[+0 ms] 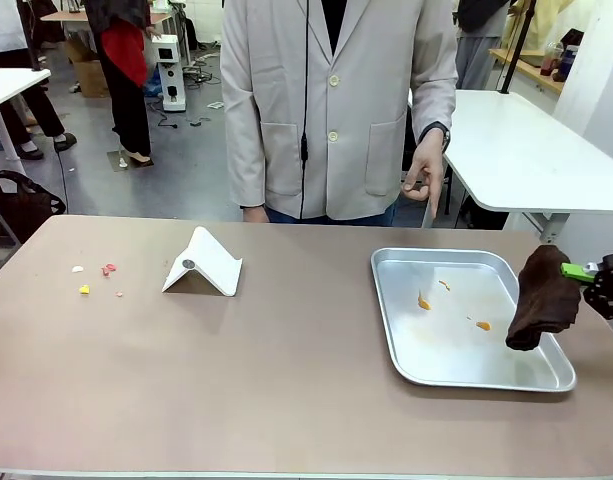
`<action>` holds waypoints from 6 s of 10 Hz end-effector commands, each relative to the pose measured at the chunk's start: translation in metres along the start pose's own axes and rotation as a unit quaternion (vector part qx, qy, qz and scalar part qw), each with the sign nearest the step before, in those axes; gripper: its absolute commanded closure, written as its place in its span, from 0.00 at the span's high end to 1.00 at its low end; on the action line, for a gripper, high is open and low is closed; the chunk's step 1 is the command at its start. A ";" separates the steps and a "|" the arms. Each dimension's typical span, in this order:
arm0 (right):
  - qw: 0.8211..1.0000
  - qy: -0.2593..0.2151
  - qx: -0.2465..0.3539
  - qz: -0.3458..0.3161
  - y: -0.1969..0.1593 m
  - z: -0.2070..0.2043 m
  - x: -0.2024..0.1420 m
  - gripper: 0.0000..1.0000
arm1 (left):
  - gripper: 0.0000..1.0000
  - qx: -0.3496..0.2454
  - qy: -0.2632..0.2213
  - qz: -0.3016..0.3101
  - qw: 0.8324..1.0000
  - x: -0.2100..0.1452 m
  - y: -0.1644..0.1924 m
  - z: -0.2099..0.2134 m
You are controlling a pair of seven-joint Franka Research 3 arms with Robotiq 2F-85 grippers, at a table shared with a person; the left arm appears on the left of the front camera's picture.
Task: Clean the surface of the table.
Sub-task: If a person points to the right, clean the right side of the table with your right hand, and if they point to the left, clean the left side with your left hand.
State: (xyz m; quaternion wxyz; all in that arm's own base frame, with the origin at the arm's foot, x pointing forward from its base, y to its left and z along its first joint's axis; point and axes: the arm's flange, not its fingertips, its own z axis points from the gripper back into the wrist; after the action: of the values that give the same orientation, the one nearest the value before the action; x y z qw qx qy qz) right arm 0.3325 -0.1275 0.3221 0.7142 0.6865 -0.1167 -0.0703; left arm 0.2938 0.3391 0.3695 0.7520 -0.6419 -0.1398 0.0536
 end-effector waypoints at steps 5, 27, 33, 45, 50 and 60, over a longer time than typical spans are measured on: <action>0.921 0.023 -0.344 0.183 0.047 -0.051 0.004 0.09 | 0.00 0.003 0.002 0.006 1.000 -0.002 -0.004 -0.001; 0.833 0.096 -0.526 0.141 -0.033 -0.183 0.068 0.09 | 0.00 0.003 0.002 0.006 1.000 -0.002 -0.004 -0.001; 0.845 0.128 -0.491 0.168 -0.023 -0.230 0.069 0.09 | 0.00 0.003 0.002 0.006 1.000 -0.002 -0.004 -0.001; 0.823 0.142 -0.507 0.214 -0.026 -0.284 0.075 0.09 | 0.00 0.003 0.002 0.006 1.000 -0.002 -0.004 -0.001; 0.837 0.084 -0.515 0.166 -0.032 -0.251 0.106 0.09 | 0.00 0.003 0.002 0.006 1.000 -0.002 -0.004 -0.001; 0.829 0.140 -0.527 0.123 -0.017 -0.157 0.092 0.09 | 0.00 0.003 0.002 0.006 1.000 -0.002 -0.004 -0.001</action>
State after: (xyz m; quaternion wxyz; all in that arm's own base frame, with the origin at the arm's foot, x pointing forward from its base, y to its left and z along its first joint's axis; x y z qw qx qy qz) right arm 0.4823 0.0050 0.3014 0.9774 0.1951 -0.0720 0.0370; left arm 0.2936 0.3394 0.3690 0.7524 -0.6415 -0.1393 0.0542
